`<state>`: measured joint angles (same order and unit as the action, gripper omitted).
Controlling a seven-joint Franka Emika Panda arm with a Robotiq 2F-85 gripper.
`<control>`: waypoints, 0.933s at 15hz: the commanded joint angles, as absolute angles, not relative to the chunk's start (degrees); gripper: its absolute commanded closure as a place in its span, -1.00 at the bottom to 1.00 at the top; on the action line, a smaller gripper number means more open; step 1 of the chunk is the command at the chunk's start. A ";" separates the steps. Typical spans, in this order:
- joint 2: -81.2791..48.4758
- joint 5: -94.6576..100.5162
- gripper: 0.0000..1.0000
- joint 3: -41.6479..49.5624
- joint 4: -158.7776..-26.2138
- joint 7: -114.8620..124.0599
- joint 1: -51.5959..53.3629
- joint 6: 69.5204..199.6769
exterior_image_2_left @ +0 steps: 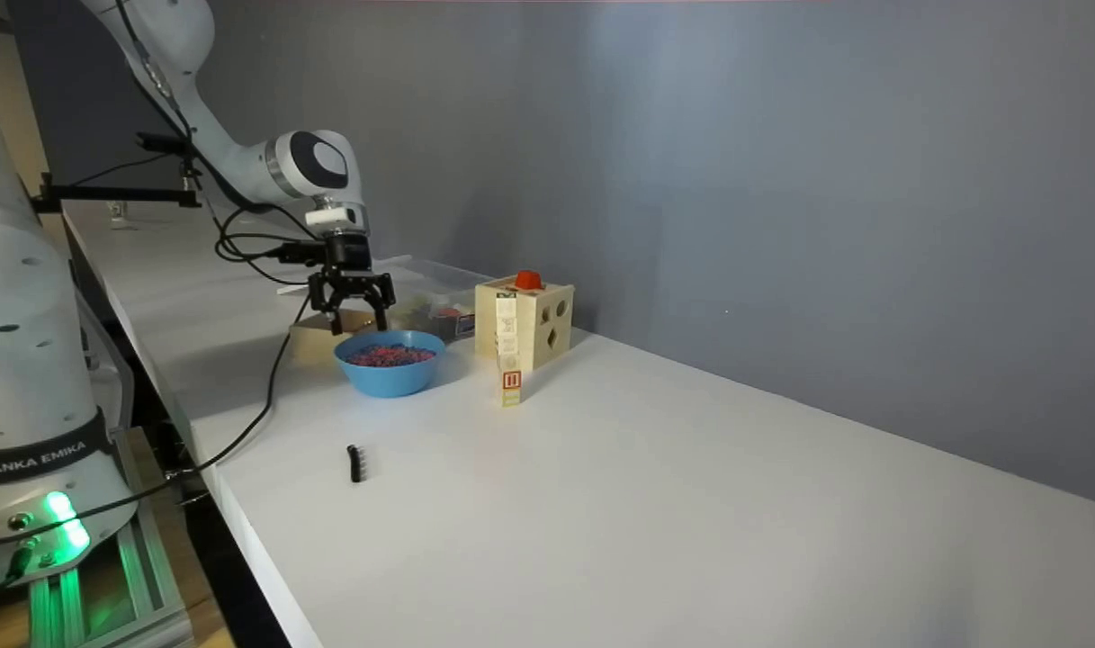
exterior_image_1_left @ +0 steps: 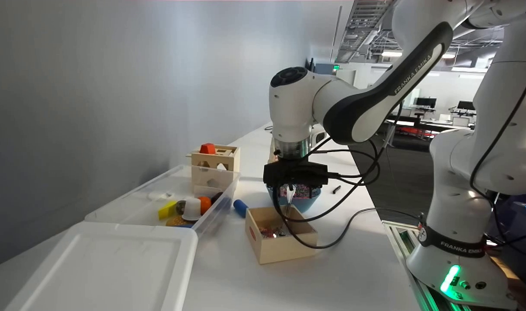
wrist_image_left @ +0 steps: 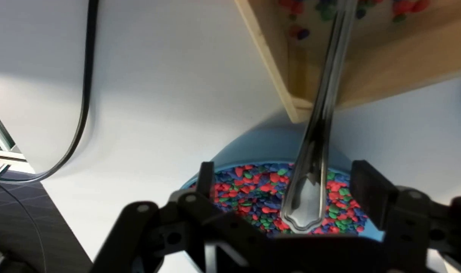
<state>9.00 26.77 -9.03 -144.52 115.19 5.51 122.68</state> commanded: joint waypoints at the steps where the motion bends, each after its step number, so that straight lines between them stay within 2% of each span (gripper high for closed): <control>1: 13.48 29.49 -0.19 -9.79 -148.09 117.44 4.92 125.31; 9: 17.46 31.92 0.92 -10.35 -150.70 119.43 3.98 127.16; 10: 17.83 32.01 0.86 -10.38 -150.95 119.40 3.89 127.44; 14: 20.01 30.51 0.86 -9.86 -151.19 117.50 3.66 128.40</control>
<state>16.08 30.37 -9.40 -149.10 117.84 4.84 126.28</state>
